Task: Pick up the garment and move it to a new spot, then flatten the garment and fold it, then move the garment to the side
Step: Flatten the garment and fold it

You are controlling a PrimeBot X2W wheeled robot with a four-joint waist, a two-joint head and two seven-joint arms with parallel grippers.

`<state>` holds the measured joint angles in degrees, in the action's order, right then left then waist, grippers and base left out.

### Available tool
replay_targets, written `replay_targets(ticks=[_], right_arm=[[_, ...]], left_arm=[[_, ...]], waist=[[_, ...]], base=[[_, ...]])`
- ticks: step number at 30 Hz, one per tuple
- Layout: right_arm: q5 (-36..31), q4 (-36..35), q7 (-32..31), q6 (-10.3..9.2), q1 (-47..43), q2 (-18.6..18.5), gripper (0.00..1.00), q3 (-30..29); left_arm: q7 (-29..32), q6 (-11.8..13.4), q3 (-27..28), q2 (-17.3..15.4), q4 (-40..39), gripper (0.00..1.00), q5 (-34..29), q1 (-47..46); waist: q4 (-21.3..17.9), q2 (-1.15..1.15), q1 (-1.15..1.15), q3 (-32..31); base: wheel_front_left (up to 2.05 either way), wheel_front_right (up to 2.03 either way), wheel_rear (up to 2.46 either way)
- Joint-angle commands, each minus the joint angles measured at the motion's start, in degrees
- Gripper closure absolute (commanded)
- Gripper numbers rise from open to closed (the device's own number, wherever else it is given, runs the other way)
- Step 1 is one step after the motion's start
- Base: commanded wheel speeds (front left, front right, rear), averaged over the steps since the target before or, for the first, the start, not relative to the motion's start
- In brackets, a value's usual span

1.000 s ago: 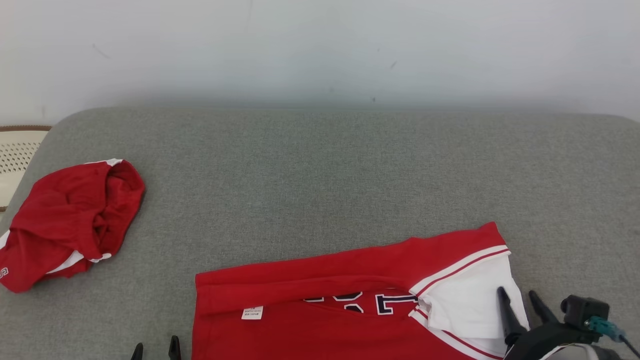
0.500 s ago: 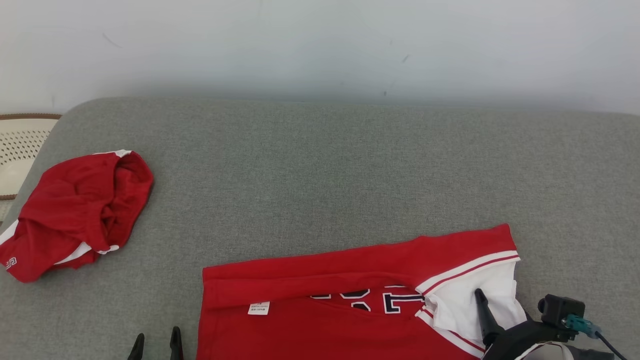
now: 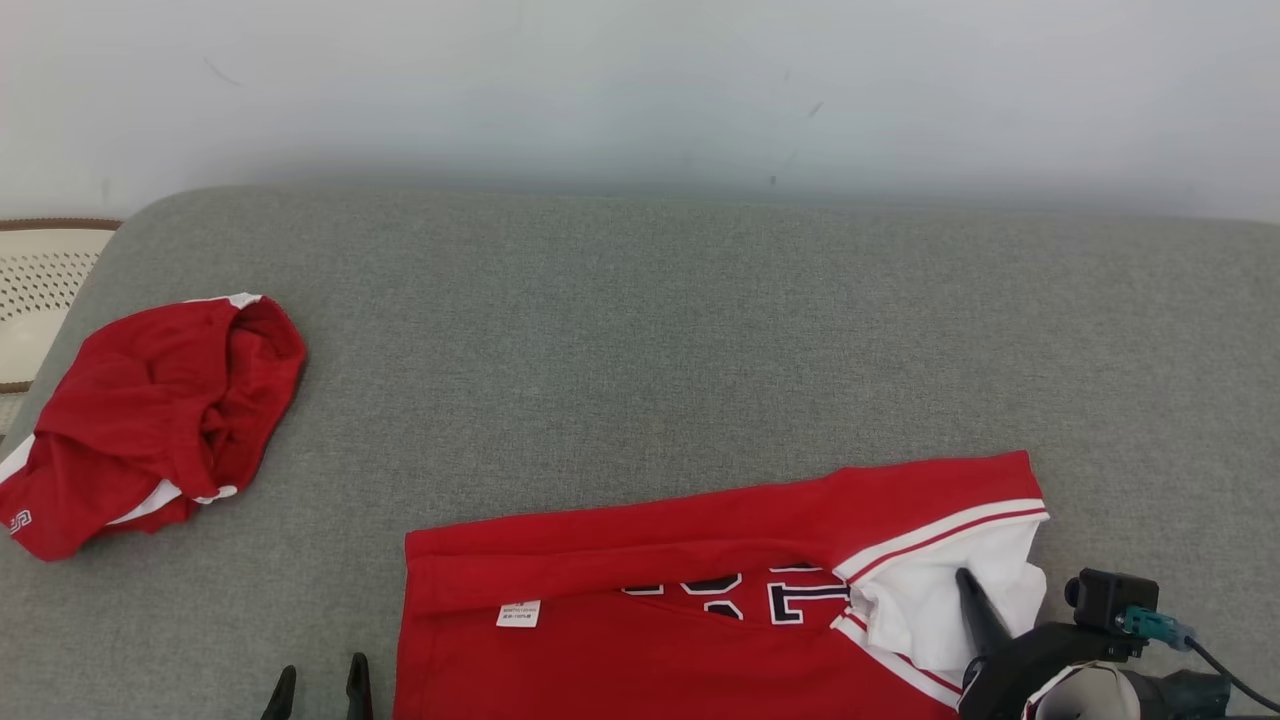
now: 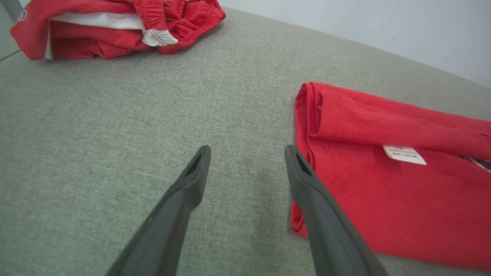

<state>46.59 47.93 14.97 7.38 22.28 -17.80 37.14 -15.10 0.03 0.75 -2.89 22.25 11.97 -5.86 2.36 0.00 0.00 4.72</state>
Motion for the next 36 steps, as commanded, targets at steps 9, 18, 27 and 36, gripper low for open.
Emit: replay_targets(ticks=[9, 18, 27, 36], right_arm=[[-0.3, 2.2, 0.1, 0.01, 1.9, -4.8, 1.00, -4.7], [-6.5, -0.2, 0.2, 0.07, 3.2, -9.0, 1.00, -11.9], [-11.4, -13.7, -0.9, 0.08, 3.4, -7.3, 1.00, -3.9], [-9.0, -29.1, -9.6, 0.08, 2.6, -5.6, 1.00, 9.0]], left_arm=[[-0.1, -0.1, -0.8, 0.0, -0.1, 0.00, 1.0, 0.7], [-0.1, -0.1, -1.9, 0.0, 0.4, 0.00, 1.6, 0.6], [-0.1, 0.1, -3.7, 0.0, 1.1, 0.00, 2.8, 0.4], [-0.1, 0.2, -6.1, 0.0, 1.9, 0.00, 4.1, -0.2]], waist=[[-1.0, 0.00, 0.00, -0.3], [-2.9, 0.00, 0.00, 0.0], [-4.9, 0.00, 0.00, -0.5], [-3.4, 0.00, 0.00, -0.5]], base=[[0.00, 0.00, 0.00], [0.00, 0.00, 0.00], [0.00, 0.00, 0.00], [0.00, 0.00, 0.00]])
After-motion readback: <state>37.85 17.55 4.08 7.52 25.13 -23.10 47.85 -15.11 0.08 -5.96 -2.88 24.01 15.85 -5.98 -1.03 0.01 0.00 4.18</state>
